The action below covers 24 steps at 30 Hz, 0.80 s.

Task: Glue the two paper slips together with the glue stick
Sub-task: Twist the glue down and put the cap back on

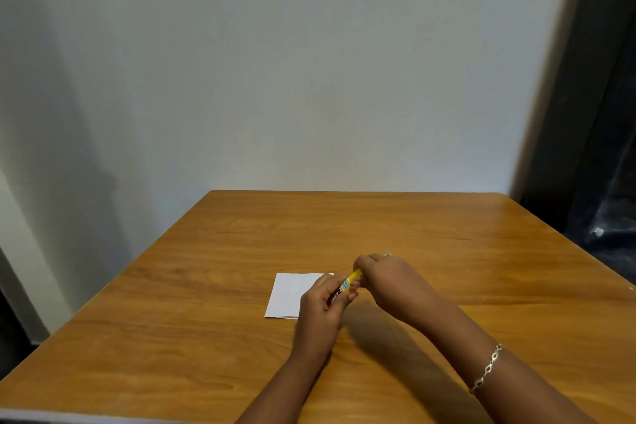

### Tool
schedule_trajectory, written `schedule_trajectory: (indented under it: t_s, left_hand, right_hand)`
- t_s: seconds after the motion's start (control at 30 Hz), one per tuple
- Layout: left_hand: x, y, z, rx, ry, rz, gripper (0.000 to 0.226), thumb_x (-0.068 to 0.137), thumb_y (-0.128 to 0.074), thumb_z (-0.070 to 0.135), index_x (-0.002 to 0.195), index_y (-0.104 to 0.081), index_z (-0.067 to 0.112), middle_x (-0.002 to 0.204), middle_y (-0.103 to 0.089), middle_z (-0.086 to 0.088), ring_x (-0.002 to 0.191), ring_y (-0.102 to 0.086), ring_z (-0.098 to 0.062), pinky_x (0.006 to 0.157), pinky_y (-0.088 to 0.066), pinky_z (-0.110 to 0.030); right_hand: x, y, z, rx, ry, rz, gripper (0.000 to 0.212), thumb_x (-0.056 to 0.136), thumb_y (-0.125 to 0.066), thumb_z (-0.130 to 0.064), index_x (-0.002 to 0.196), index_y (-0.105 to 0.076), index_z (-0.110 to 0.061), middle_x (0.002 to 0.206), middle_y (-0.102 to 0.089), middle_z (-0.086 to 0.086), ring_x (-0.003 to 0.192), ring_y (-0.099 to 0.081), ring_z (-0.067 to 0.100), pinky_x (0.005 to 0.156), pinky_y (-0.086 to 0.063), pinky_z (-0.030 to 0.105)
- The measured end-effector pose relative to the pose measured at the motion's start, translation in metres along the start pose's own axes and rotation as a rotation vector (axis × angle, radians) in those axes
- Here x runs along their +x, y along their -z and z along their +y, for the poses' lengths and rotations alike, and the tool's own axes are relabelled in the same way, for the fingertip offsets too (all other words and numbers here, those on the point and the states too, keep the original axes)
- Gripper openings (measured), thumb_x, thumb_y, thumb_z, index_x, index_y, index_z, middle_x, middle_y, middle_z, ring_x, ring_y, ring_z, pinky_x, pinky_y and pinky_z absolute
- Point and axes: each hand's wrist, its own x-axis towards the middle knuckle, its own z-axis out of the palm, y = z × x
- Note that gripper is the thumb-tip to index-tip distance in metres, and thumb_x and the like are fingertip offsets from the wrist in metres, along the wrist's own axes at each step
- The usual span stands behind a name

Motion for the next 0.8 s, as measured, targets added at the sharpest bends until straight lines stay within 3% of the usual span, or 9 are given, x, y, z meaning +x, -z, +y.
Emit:
schedule_trajectory:
  t_s: [0.1,0.2,0.27,0.33,0.43,0.53,0.63,0.73,0.8]
  left_hand:
    - [-0.001,-0.001,0.002,0.028,-0.04,0.02,0.026,0.071,-0.054,0.037,0.088,-0.069,0.025,0.086,-0.067,-0.005,0.083,-0.059,-0.014,0.07,-0.045,-0.026]
    - [-0.002,-0.001,0.004,0.081,-0.069,0.028,0.021,0.076,-0.057,0.017,0.09,-0.067,0.029,0.093,-0.066,0.018,0.09,-0.061,-0.002,0.072,-0.044,-0.011]
    - [-0.003,-0.001,0.004,0.15,-0.117,0.027,0.029,0.077,-0.056,0.011,0.097,-0.062,0.032,0.089,-0.064,0.023,0.09,-0.059,0.001,0.071,-0.042,-0.007]
    - [-0.003,-0.002,0.005,0.198,-0.15,0.026,0.03,0.079,-0.056,0.012,0.1,-0.061,0.033,0.09,-0.059,0.024,0.09,-0.056,0.004,0.071,-0.041,-0.005]
    - [-0.003,-0.002,0.006,0.148,-0.129,0.049,0.028,0.082,-0.054,0.016,0.105,-0.062,0.029,0.094,-0.06,0.018,0.091,-0.056,0.005,0.072,-0.041,-0.005]
    - [-0.003,-0.001,0.009,0.065,-0.074,0.08,0.024,0.083,-0.052,0.021,0.1,-0.058,0.035,0.094,-0.064,0.016,0.094,-0.058,0.002,0.073,-0.043,-0.007]
    - [-0.006,0.001,0.011,0.072,-0.02,0.046,0.036,0.085,-0.052,0.016,0.107,-0.047,0.044,0.097,-0.064,0.014,0.088,-0.061,0.001,0.071,-0.047,-0.013]
    - [-0.008,-0.001,0.012,0.046,0.04,-0.009,0.061,0.085,-0.058,0.006,0.124,-0.031,0.044,0.095,-0.062,0.006,0.084,-0.061,-0.003,0.068,-0.045,-0.008]
    - [-0.008,0.0,0.011,0.091,0.058,-0.017,0.064,0.084,-0.064,0.018,0.131,-0.027,0.041,0.105,-0.059,0.01,0.097,-0.055,0.003,0.077,-0.041,-0.005]
  right_hand:
    - [0.002,0.001,-0.005,-0.028,-0.056,-0.03,0.024,0.095,-0.041,-0.023,0.106,-0.052,-0.006,0.107,-0.061,0.016,0.097,-0.056,0.034,0.068,-0.032,0.033]
    - [0.006,0.003,-0.01,-0.011,-0.156,-0.096,0.025,0.094,-0.043,-0.024,0.097,-0.056,-0.004,0.1,-0.064,0.018,0.093,-0.058,0.034,0.065,-0.033,0.033]
    - [0.007,0.008,-0.011,0.041,-0.217,-0.146,0.03,0.094,-0.043,-0.027,0.077,-0.053,-0.005,0.081,-0.061,0.013,0.087,-0.056,0.034,0.062,-0.033,0.031]
    - [0.009,0.011,-0.01,0.115,-0.269,-0.153,0.041,0.094,-0.043,-0.032,0.06,-0.043,-0.009,0.061,-0.045,0.006,0.075,-0.049,0.03,0.052,-0.03,0.03]
    - [0.007,0.002,-0.007,0.324,-0.316,0.002,0.039,0.09,-0.048,-0.039,0.064,-0.05,-0.01,0.058,-0.044,0.004,0.066,-0.045,0.025,0.052,-0.027,0.032]
    - [-0.005,-0.023,-0.014,0.864,-0.33,0.225,0.032,0.078,-0.059,-0.042,0.068,-0.051,-0.012,0.06,-0.048,0.002,0.062,-0.048,0.018,0.053,-0.034,0.03]
    - [-0.016,-0.047,-0.027,1.297,-0.343,0.321,0.019,0.078,-0.068,-0.026,0.081,-0.06,-0.009,0.066,-0.061,0.001,0.061,-0.055,0.011,0.052,-0.043,0.018]
    - [-0.021,-0.056,-0.029,1.36,-0.353,0.404,0.016,0.082,-0.065,-0.021,0.083,-0.059,-0.005,0.077,-0.069,0.013,0.074,-0.067,0.022,0.065,-0.052,0.032]
    - [-0.022,-0.052,-0.023,1.296,-0.326,0.464,0.01,0.085,-0.061,-0.016,0.082,-0.057,-0.007,0.075,-0.068,0.01,0.076,-0.067,0.02,0.071,-0.053,0.033]
